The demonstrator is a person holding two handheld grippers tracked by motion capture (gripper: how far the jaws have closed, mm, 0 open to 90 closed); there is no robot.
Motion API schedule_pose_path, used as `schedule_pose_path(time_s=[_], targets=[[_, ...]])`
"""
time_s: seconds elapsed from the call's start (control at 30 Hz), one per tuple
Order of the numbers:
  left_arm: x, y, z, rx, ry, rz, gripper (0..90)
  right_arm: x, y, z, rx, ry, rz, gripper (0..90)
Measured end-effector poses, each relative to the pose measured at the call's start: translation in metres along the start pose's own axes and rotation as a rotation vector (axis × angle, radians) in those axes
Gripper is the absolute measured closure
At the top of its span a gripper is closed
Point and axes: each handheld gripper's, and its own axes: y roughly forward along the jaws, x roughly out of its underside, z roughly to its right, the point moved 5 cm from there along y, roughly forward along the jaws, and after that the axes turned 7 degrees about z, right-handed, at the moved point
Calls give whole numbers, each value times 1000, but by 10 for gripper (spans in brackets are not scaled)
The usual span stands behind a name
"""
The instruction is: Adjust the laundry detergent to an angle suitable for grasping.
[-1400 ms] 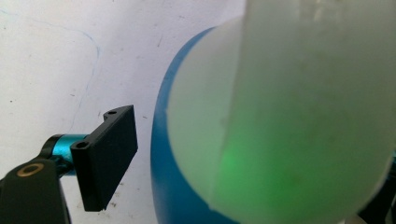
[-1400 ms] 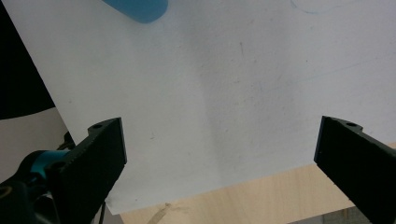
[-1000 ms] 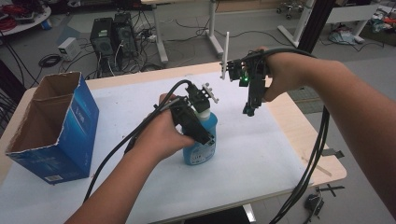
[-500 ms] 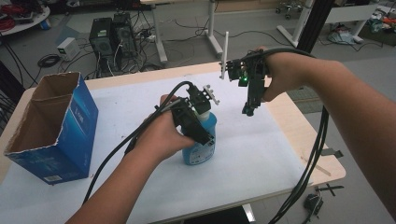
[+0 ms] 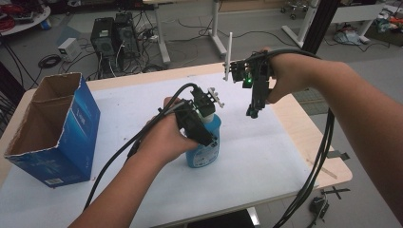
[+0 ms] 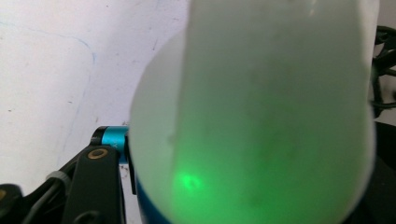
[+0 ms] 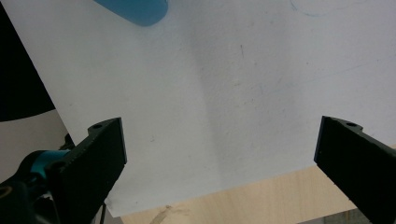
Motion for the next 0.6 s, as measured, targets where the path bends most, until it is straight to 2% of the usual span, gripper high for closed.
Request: schedule_pose_path(time_s=[0.33, 0.43, 0.5, 0.6], targets=[[1, 0, -2, 16, -10, 11, 420, -1, 2, -1, -3, -2, 2, 15], [1, -1, -2, 18, -8, 10, 420, -1, 3, -1, -1, -5, -2, 15], [1, -2, -1, 18, 10, 13, 421, -1, 3, -2, 1, -6, -3, 15], [-1, -7, -1, 21, 6, 26, 421, -1, 4, -1, 1, -3, -6, 15]])
